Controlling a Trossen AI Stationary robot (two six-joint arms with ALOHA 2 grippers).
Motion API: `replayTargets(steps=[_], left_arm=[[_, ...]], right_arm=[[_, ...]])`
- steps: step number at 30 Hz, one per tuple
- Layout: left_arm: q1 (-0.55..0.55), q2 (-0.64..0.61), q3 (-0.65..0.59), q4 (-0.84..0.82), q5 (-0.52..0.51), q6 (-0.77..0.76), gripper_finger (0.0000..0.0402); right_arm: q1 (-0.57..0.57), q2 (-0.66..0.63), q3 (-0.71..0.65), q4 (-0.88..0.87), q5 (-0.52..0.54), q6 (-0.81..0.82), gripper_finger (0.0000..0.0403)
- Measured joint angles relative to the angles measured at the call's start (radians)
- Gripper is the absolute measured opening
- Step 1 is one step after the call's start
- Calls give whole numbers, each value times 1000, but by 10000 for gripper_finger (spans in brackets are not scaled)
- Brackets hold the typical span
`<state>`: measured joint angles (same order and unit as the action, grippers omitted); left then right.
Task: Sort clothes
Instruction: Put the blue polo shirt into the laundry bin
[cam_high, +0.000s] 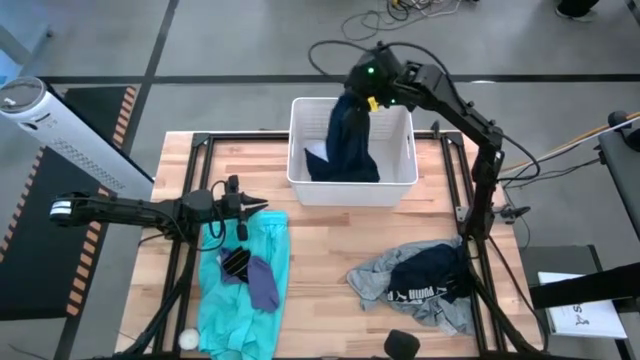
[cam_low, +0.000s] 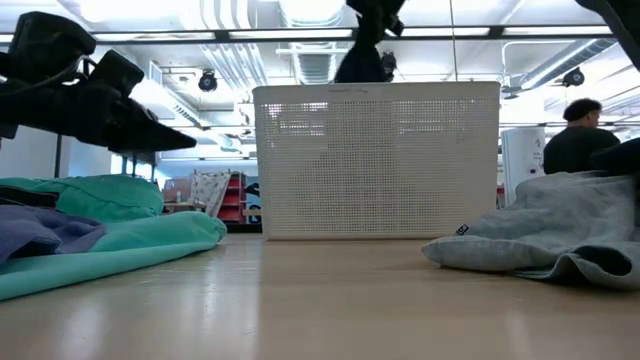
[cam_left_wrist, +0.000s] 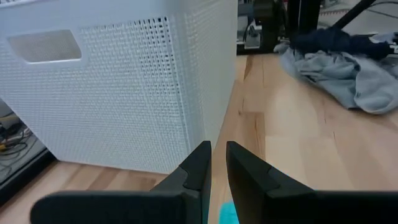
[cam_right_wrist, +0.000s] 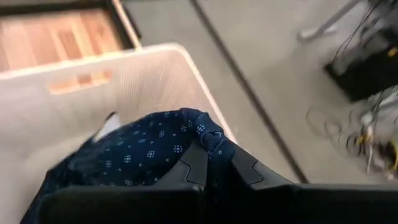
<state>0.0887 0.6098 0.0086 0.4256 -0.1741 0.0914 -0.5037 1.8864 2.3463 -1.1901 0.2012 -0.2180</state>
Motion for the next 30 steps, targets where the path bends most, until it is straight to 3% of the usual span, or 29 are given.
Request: replayTargets(steps=[4, 9, 16, 21, 30], left_arm=[[0, 0, 0, 21, 0, -9, 37], [0, 1, 0, 59, 0, -11, 37], [0, 0, 0, 73, 0, -26, 37], [0, 1, 0, 100, 0, -13, 37], [0, 6, 0, 133, 0, -3, 37]], right_arm=[[-1, 38, -1, -72, -15, 34, 2], [-14, 108, -1, -126, -158, 35, 2], [-16, 240, -1, -161, -225, 4, 26], [-16, 324, -2, -204, -310, -19, 66], [12, 328, -2, -269, -306, 8, 185]])
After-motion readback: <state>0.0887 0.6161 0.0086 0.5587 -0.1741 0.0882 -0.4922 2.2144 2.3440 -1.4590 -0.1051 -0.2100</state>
